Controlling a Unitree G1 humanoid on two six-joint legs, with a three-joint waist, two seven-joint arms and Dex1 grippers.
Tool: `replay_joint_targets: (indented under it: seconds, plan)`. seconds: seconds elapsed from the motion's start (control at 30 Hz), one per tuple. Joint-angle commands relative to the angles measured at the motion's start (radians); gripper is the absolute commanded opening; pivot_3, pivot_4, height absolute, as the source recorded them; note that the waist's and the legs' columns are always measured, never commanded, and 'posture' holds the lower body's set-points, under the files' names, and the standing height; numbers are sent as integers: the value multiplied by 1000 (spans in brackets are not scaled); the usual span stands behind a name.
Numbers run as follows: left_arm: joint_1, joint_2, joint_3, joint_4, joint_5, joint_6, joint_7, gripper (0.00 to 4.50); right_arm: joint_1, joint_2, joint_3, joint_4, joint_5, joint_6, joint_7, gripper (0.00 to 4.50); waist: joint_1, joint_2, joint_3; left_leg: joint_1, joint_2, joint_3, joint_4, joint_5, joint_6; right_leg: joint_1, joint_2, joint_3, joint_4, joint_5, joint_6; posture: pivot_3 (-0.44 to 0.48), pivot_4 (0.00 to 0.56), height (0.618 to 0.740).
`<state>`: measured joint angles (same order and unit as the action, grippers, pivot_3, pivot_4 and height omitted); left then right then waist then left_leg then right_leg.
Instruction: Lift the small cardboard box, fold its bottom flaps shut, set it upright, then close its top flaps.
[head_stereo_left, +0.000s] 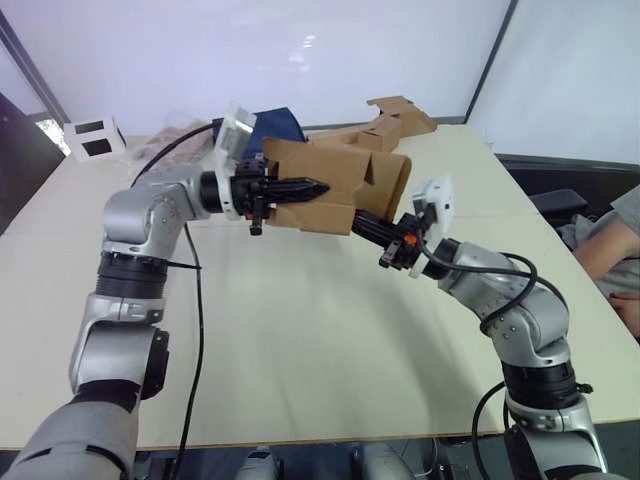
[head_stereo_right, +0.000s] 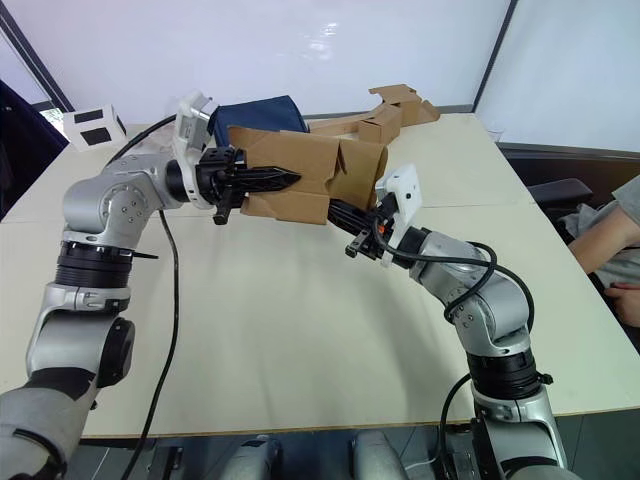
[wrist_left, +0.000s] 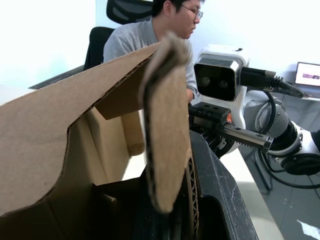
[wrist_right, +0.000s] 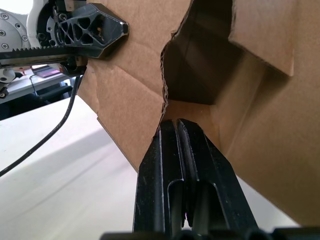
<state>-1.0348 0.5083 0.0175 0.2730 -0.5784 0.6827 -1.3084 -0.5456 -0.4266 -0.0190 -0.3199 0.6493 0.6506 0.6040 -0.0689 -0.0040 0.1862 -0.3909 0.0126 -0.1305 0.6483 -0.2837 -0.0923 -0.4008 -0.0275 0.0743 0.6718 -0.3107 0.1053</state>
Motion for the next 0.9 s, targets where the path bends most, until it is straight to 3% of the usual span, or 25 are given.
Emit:
replay_joint_targets:
  seconds: [0.03, 0.23, 0.33, 0.7, 0.8, 0.9]
  plan:
    - [-13, 7, 20, -5, 0, -28, 11, 0, -16, -42, -49, -65, 42, 23, 16, 49, 0, 0, 0, 0, 0, 0, 0, 0, 0, 0, 0, 0, 0, 0, 0, 0, 150, 740]
    - [-14, 15, 33, 4, -9, -34, 20, 0, 6, -156, -303, -54, 328, 195, 12, 49, 4, 0, 0, 0, 0, 0, 0, 0, 0, 1, -1, 0, 0, 0, 0, 0, 150, 740]
    - [-19, 12, 40, 12, -14, -40, 24, 0, -7, -194, -370, 28, 328, 179, 3, 49, 3, 0, 0, 0, 0, 0, 0, 0, 0, 1, 0, 0, 0, 0, 0, 0, 150, 740]
    - [-39, 3, 46, 2, -63, -3, 12, 0, -224, -145, -146, 511, -106, -146, 7, 49, -4, 0, 0, 1, 0, 2, 0, 0, 0, -1, 0, 1, 1, 0, 0, 0, 150, 740]
    - [-41, 0, 49, 9, -66, -5, 18, 0, -266, -103, -134, 536, -78, -139, 68, 49, -2, 0, 0, 0, 0, 2, 0, 3, -6, -1, 0, 1, 1, 0, 0, 0, 150, 740]
    - [-43, -1, 51, 25, -58, -14, 25, 0, -254, -69, -170, 439, 56, -55, 145, 49, -2, 0, 0, 0, 0, 2, 0, 3, -6, -1, 0, 1, 1, 0, 0, 0, 150, 740]
